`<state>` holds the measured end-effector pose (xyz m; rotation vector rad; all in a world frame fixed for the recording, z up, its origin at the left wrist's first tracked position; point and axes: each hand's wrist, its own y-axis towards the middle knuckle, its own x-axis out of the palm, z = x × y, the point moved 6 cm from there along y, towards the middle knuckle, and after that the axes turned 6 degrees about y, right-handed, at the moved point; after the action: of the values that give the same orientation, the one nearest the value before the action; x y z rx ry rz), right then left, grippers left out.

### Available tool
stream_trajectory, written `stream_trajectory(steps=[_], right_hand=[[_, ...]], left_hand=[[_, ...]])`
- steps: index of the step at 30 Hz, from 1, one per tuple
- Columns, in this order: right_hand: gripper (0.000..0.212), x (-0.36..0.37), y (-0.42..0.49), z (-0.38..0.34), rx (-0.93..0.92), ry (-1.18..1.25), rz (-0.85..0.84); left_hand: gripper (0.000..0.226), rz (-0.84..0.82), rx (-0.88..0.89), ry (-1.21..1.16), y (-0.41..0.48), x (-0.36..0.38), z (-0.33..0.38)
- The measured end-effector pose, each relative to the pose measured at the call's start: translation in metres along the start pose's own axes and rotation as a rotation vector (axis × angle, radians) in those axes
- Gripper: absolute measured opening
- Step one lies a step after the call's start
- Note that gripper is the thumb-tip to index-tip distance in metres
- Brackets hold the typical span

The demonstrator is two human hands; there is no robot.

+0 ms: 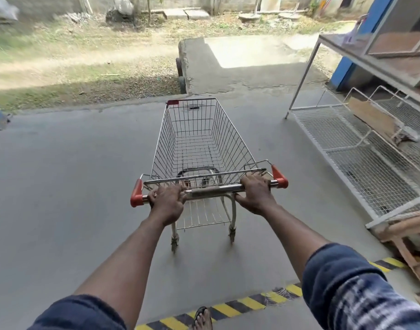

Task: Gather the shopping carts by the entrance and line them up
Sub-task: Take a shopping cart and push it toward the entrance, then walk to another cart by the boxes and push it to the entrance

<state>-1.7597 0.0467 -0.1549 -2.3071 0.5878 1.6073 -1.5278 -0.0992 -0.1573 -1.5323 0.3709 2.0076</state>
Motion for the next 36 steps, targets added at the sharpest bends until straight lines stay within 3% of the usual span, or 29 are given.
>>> stream_trajectory(steps=[4,14,18,23,26,31,36], right_hand=[[0.039,0.0,0.01,0.006,-0.035,0.041,0.043],[0.053,0.001,0.005,0.007,-0.044,-0.035,-0.088],[0.072,0.005,-0.014,0.009,-0.061,-0.134,-0.045],[0.089,0.011,-0.047,0.001,-0.006,-0.084,-0.044],[0.081,0.02,-0.069,-0.014,0.027,-0.074,-0.067],[0.049,0.052,-0.109,-0.068,-0.126,-0.119,-0.161],[0.039,0.121,-0.171,-0.159,-0.241,-0.182,-0.394]], left_hand=[[0.026,-0.01,-0.025,-0.008,0.01,0.001,0.004],[0.039,0.044,-0.117,0.133,0.004,0.002,0.009],[0.046,0.105,-0.109,0.152,-0.012,0.001,0.012],[0.066,0.05,-0.117,0.124,-0.057,0.0,0.014],[0.069,-0.004,-0.153,0.096,-0.087,-0.002,0.007],[0.07,-0.048,-0.199,0.026,-0.149,-0.003,-0.032],[0.064,-0.105,-0.307,-0.005,-0.25,0.004,-0.121]])
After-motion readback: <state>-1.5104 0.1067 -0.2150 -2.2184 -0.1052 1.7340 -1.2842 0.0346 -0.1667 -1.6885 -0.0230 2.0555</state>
